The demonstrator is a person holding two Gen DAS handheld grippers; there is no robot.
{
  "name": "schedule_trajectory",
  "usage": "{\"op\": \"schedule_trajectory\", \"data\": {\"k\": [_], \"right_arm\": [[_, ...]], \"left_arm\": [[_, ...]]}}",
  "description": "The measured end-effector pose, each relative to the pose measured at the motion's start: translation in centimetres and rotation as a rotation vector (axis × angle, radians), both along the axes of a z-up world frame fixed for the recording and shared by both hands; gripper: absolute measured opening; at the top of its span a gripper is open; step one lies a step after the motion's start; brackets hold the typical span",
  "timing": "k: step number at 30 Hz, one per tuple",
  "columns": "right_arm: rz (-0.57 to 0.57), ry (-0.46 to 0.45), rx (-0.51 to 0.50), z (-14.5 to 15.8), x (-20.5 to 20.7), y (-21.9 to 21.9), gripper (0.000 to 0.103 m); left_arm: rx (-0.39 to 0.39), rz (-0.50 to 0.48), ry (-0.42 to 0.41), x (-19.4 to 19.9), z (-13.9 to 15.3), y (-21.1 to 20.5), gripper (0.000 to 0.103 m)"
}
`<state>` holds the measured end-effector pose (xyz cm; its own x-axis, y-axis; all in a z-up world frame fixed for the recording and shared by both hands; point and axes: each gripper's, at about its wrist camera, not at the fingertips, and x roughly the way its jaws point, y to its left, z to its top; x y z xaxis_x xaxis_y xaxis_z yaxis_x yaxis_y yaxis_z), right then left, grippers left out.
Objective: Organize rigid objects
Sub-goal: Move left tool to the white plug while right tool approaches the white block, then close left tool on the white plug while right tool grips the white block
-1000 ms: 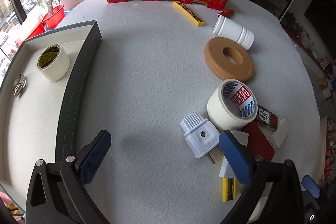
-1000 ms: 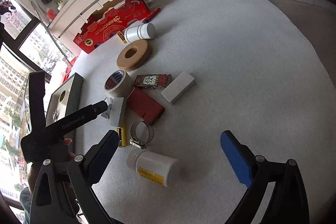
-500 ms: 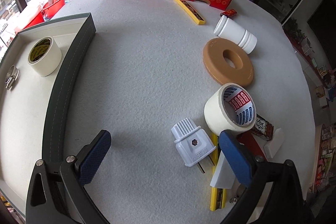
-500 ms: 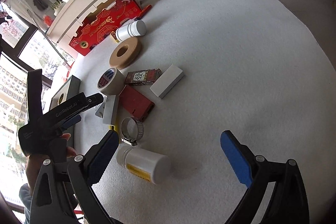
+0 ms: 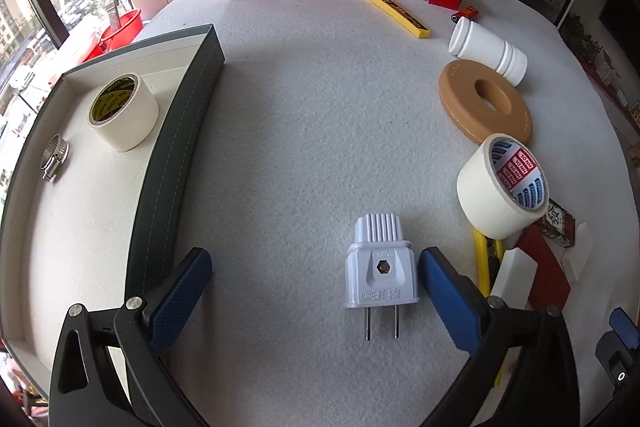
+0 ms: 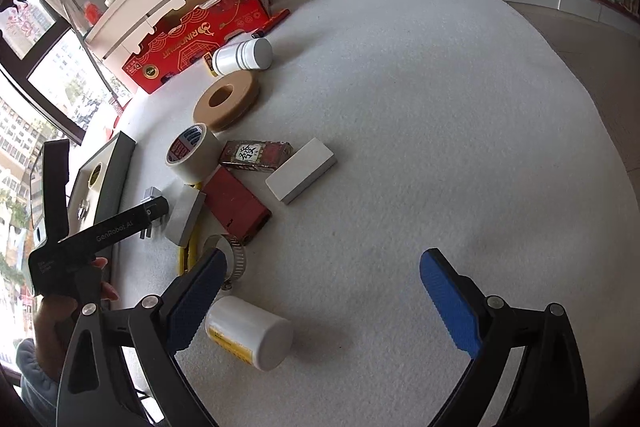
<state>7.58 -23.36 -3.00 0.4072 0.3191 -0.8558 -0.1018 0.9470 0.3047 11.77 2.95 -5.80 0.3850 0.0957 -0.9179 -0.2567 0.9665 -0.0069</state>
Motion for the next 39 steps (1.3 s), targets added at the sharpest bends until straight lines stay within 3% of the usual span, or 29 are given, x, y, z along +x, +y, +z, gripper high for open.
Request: {"op": "schedule_trajectory", "data": {"k": [9,18,22,25,31,33,36,38,39], "right_arm": [[0.175,-0.065,-0.229,-1.2,4.4,2.1,0.098],[0.348,-0.114,-0.283,-2.3,5.4,4.8,0.098],[0.368,-0.127,-0.267,-2.5,5.6,5.4,0.096],[0.382,-0.136,-0.263,-2.3,5.4,5.8,0.091],[0.413,-0.134,-0.261,-1.7,4.7,6.6,0.067],[0.408,-0.130,-0.268,-1.6,4.5,6.9,0.055],[0.366,-0.117,-0.267,-1.7,4.4,6.8,0.055],[0.336,-0.108,-0.267,-1.6,4.3,6.6,0.055],[0.320,-0.105,-0.268,-1.6,4.3,6.4,0.055]], "left_arm": [[0.011,-0.003,-0.046,-0.3,0.0,-0.8,0.103],[0.017,0.000,-0.066,-0.8,0.0,-1.0,0.103],[0.018,0.002,-0.072,-0.9,0.1,-0.9,0.103],[0.018,0.008,-0.072,-0.8,0.1,-0.9,0.103],[0.013,0.008,-0.064,-0.9,0.2,-1.0,0.101],[0.011,-0.015,-0.068,-1.0,0.4,-1.3,0.096],[0.009,-0.059,-0.078,-1.2,0.9,-2.0,0.078],[0.009,-0.085,-0.089,-1.5,1.2,-2.4,0.051],[0.010,-0.096,-0.092,-1.6,1.3,-2.5,0.043]]}}
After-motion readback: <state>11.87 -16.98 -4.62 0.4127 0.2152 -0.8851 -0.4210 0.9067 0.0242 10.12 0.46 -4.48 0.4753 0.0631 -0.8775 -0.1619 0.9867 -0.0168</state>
